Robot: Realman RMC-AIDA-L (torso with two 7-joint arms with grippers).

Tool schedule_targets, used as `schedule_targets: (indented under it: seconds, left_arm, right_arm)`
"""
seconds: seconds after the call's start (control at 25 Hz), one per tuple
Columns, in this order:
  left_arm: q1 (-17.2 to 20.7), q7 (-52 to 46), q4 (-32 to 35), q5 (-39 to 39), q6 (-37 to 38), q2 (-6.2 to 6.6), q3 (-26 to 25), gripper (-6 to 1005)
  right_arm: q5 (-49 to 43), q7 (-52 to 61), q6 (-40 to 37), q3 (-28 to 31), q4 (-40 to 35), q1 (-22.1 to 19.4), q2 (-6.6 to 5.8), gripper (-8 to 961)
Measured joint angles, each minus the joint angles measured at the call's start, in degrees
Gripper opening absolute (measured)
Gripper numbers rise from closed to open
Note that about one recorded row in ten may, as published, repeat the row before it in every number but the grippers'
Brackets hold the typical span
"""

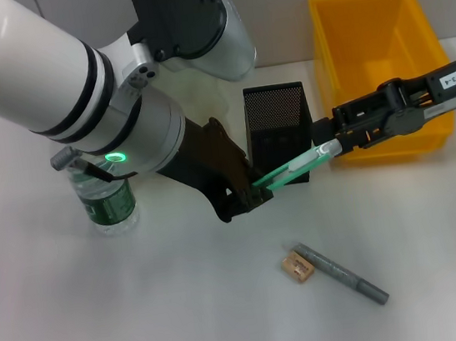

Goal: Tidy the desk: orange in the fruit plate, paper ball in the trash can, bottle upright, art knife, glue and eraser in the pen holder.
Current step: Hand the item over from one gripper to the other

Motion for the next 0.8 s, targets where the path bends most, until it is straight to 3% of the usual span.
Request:
schedule_targets:
  seconds: [0.56, 0.76, 0.8]
  left_arm:
    - [-0.5, -0.5, -0.3, 0.2, 0.2, 0.07, 0.5, 194]
    - [-0.7, -0.5, -0.3, 0.3, 0.3, 0.09, 0.2, 195]
    - [-1.0, -0.6, -0.3, 0.3, 0.4, 0.12, 0.1, 195]
  right_arm:
    - [-0.1, -1.5, 1.7, -2.2, 0.1, 0.1, 0.55, 717]
    - [0.0, -2.0, 1.8, -2.1, 0.1, 0.2, 0.6, 476]
    - [0.0, -2.1, 1.8, -2.0, 0.1, 0.2, 0.59, 471]
